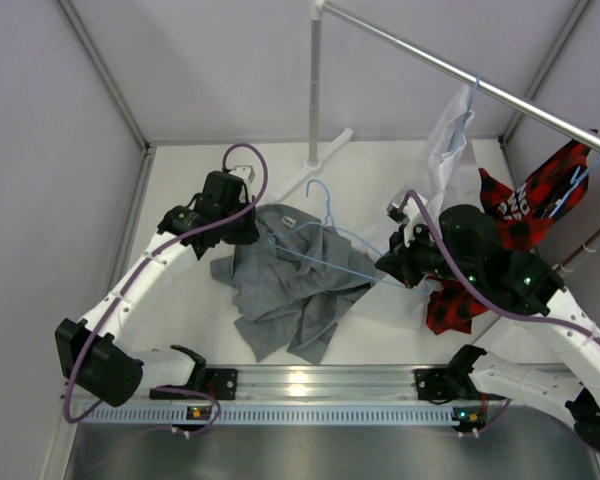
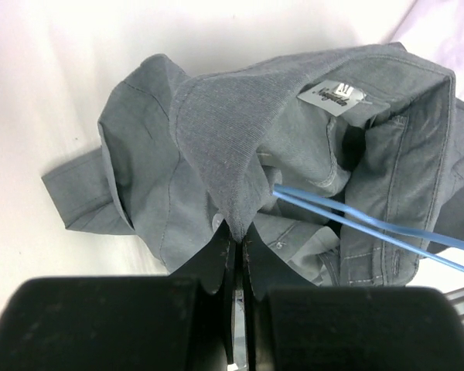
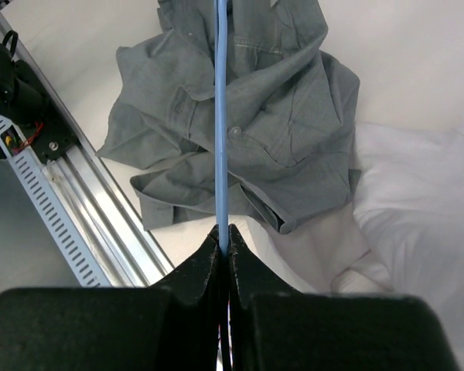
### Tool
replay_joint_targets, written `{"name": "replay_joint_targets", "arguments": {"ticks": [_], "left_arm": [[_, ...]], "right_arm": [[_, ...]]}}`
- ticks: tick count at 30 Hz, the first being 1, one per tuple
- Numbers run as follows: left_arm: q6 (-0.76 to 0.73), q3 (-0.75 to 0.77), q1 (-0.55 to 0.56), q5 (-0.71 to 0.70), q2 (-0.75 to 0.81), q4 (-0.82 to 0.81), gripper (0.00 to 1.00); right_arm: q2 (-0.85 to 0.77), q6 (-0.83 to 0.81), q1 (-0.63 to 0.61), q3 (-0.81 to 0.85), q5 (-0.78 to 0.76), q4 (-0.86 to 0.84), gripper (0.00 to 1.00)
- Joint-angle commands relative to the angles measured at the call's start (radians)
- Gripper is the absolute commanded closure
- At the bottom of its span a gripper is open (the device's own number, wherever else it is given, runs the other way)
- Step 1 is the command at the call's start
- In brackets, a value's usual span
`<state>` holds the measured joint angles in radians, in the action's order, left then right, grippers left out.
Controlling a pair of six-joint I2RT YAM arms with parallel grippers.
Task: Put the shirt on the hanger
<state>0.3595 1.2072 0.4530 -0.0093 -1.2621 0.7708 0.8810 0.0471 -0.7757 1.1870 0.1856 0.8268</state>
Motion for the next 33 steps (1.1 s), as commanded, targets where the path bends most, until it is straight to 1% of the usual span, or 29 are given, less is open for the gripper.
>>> {"name": "replay_joint_targets", "arguments": {"ticks": [1, 4, 7, 9, 12, 17, 20, 21, 24, 25, 26, 28, 30, 32, 33], "left_arm": [[-0.014, 0.052, -0.002, -0.035, -0.016, -0.004, 1.0], [-0.014, 0.063, -0.004, -0.034, -0.023, -0.002, 1.0], [-0.013, 0.068, -0.004, 0.005, -0.023, -0.002, 1.0], [-0.011, 0.069, -0.002, 0.086, -0.019, -0.004, 1.0], [-0.008, 0.074, -0.002, 0.138, -0.007, -0.004, 1.0], [-0.016, 0.081, -0.002, 0.173, 0.033, -0.004, 1.0], [-0.04, 0.098, -0.002, 0.207, 0.082, 0.001, 1.0], [-0.05, 0.103, -0.002, 0.242, 0.09, 0.007, 1.0], [-0.096, 0.133, 0.001, 0.279, 0.102, 0.064, 1.0], [-0.12, 0.14, 0.001, 0.287, 0.105, 0.082, 1.0], [-0.131, 0.144, 0.003, 0.285, 0.107, 0.111, 1.0], [-0.154, 0.146, 0.003, 0.267, 0.122, 0.134, 1.0], [-0.159, 0.152, 0.006, 0.249, 0.133, 0.159, 1.0], [-0.159, 0.166, 0.007, 0.22, 0.147, 0.174, 1.0], [-0.159, 0.185, 0.007, 0.206, 0.148, 0.186, 1.0]], "right_arm": [[-0.025, -0.023, 0.012, 0.054, -0.037, 0.021, 1.0], [-0.024, -0.024, 0.012, 0.068, -0.051, 0.023, 1.0], [-0.001, -0.026, 0.012, 0.075, -0.051, 0.014, 1.0], [0.03, -0.032, 0.01, 0.068, -0.048, -0.008, 1.0], [0.077, -0.035, 0.013, 0.051, -0.008, -0.07, 1.0], [0.145, -0.018, 0.012, -0.006, 0.078, -0.271, 1.0], [0.18, -0.021, 0.015, -0.024, 0.098, -0.377, 1.0], [0.187, -0.027, 0.015, -0.044, 0.11, -0.406, 1.0], [0.188, -0.039, 0.061, -0.116, 0.253, -0.547, 1.0], [0.188, -0.035, 0.109, -0.136, 0.331, -0.586, 1.0], [0.188, 0.0, 0.134, -0.154, 0.354, -0.624, 1.0], [0.196, 0.033, 0.185, -0.2, 0.377, -0.724, 1.0], [0.2, 0.033, 0.185, -0.24, 0.367, -0.791, 1.0], [0.225, 0.017, 0.182, -0.242, 0.338, -0.786, 1.0], [0.246, 0.004, 0.179, -0.201, 0.316, -0.747, 1.0]]}}
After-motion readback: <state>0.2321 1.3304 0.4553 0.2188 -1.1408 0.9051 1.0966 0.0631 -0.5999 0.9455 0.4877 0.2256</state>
